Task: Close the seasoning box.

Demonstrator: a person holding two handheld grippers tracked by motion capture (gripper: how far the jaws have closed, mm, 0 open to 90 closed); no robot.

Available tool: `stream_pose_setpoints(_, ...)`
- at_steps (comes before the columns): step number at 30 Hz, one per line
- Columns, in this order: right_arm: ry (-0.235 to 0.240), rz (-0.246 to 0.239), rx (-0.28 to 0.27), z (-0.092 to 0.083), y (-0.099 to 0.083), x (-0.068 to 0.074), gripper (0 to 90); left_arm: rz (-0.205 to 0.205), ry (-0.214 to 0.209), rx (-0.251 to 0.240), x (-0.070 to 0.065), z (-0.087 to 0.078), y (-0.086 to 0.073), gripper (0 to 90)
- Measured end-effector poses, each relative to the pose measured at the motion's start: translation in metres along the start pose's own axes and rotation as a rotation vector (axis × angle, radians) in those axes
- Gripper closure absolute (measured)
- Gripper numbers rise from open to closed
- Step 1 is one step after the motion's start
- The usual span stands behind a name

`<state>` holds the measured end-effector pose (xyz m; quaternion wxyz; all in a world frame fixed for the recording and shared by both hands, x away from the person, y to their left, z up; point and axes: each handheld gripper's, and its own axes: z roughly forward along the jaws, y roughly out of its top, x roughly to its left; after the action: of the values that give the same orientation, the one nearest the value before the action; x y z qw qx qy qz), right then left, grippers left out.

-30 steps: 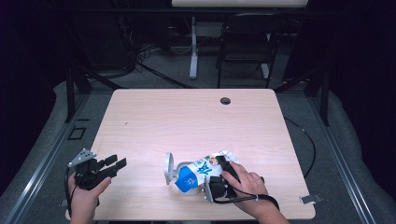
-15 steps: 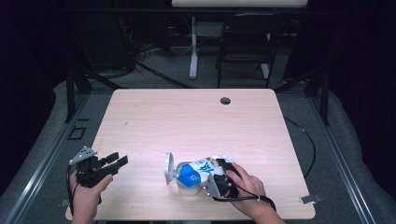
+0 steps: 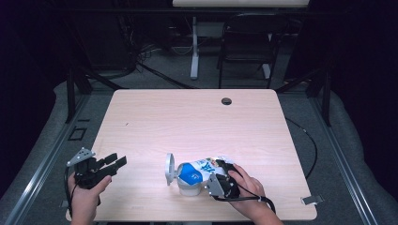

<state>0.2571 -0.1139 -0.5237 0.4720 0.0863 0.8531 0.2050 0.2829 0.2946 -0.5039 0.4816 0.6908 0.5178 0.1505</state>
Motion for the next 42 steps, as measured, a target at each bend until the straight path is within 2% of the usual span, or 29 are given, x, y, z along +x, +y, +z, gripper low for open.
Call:
stream_pose_setpoints(3,0.01,0.034,-0.019,0.001,0.0,0.001,71.8,0.001,0.002,0.0,0.001,-0.001,-0.001,50.9)
stream_pose_setpoints(10,0.013,0.069,-0.02,0.003,-0.002,0.0,71.8,-0.01,0.008,0.001,0.004,-0.002,-0.002,50.9)
stream_pose_setpoints(11,0.016,0.093,-0.038,0.004,-0.003,0.002,71.8,-0.011,0.009,0.002,0.004,-0.002,-0.002,50.9)
stream_pose_setpoints(13,0.019,0.098,-0.024,0.004,-0.003,0.001,71.8,-0.006,0.009,0.002,0.004,-0.001,-0.002,50.9)
stream_pose_setpoints(25,0.032,0.15,-0.027,0.006,-0.003,0.0,71.8,-0.005,0.004,-0.004,0.004,-0.004,-0.002,50.9)
stream_pose_setpoints(29,0.039,0.187,-0.039,0.004,-0.001,-0.003,71.8,-0.009,0.003,-0.002,0.005,-0.004,-0.002,50.9)
stream_pose_setpoints(34,0.047,0.196,-0.033,0.002,0.002,-0.008,71.9,-0.007,0.004,-0.004,0.005,-0.005,-0.002,50.9)
stream_pose_setpoints(38,0.06,0.247,-0.052,0.001,0.001,-0.012,71.9,-0.008,0.005,-0.004,0.005,-0.004,-0.002,50.9)
stream_pose_setpoints(40,0.06,0.253,-0.047,0.001,0.001,-0.014,71.9,-0.007,0.005,-0.003,0.006,-0.004,-0.002,50.9)
stream_pose_setpoints(41,0.07,0.289,-0.056,0.001,-0.001,-0.017,71.9,-0.009,0.006,-0.006,0.006,-0.004,-0.003,50.9)
stream_pose_setpoints(42,0.07,0.289,-0.056,0.001,-0.001,-0.017,71.9,-0.009,0.006,-0.006,0.006,-0.004,-0.003,50.9)
